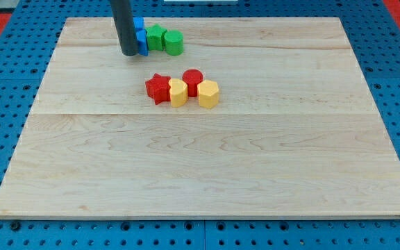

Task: Separate the yellow heart from res star

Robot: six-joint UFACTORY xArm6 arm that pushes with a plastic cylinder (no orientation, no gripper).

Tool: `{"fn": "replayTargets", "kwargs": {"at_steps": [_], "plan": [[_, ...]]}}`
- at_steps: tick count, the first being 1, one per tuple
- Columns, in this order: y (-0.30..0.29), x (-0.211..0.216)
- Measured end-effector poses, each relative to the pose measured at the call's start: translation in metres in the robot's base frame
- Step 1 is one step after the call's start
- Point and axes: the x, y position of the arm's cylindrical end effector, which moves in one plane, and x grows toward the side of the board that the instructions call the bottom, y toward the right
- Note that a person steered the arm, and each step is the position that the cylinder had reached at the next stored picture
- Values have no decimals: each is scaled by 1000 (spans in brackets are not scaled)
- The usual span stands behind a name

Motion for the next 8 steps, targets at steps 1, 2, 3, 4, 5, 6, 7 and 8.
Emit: {"fn": "replayTargets", "kwargs": {"at_steps": [1,2,3,4,5,6,7,8], "plan": [[0,-3],[-2,-3],[-5,19],[36,36],[89,36],[118,36],[128,36],[129,36]]}}
